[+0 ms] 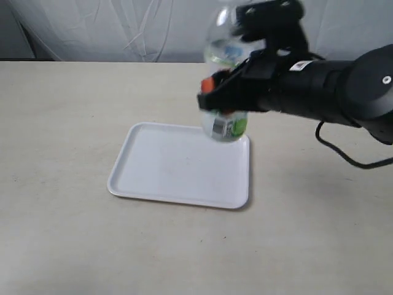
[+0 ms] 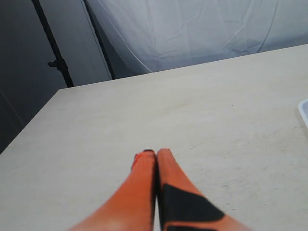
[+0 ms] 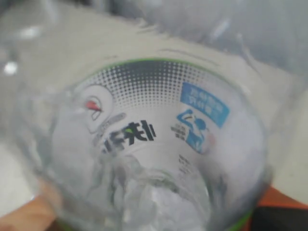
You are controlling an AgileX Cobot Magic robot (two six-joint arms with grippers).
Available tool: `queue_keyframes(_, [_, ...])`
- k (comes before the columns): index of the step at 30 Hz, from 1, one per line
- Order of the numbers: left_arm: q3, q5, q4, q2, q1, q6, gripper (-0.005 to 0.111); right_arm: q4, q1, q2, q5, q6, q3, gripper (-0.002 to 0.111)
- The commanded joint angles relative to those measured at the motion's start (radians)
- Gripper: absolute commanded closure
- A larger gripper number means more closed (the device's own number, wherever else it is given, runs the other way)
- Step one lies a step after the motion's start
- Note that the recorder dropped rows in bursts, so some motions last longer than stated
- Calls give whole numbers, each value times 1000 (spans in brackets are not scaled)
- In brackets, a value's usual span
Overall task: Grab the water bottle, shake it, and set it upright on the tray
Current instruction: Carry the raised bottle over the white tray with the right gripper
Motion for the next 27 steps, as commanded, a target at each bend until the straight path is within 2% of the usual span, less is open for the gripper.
queue_keyframes(1, [2, -13, 3, -4, 1, -4, 107, -108, 14, 23, 38, 53, -42, 109])
queue_keyframes(3, [2, -13, 3, -4, 1, -4, 107, -406, 49, 27, 218, 4, -81, 109])
queue_keyframes(4, [2, -13, 3, -4, 1, -4, 107, -467, 47, 27, 200, 39, -80, 109])
queue_keyframes(5, [2, -13, 3, -4, 1, -4, 107, -474, 17, 27, 127, 137, -73, 109])
queue_keyframes(8, [2, -13, 3, -4, 1, -4, 107, -303, -74, 40, -33, 479, -55, 109])
queue_keyframes(10, [2, -13, 3, -4, 1, -4, 107, -317, -62, 52, 2, 484, -58, 109])
queue_keyframes(12, [2, -13, 3, -4, 1, -4, 107, -488, -16, 55, 111, 409, -72, 109])
queue_keyframes(14, [2, -13, 3, -4, 1, -4, 107, -582, 9, 48, 189, 386, -86, 109])
queue_keyframes(20, [2, -13, 3, -4, 1, -4, 107, -471, 2, 23, 15, 515, -93, 109])
queue_keyframes(24, [2, -13, 3, -4, 1, -4, 107, -503, 2, 23, 169, 510, -128, 109])
queue_keyframes(27, [2, -13, 3, -4, 1, -4, 107, -497, 2, 22, 184, 495, -130, 109])
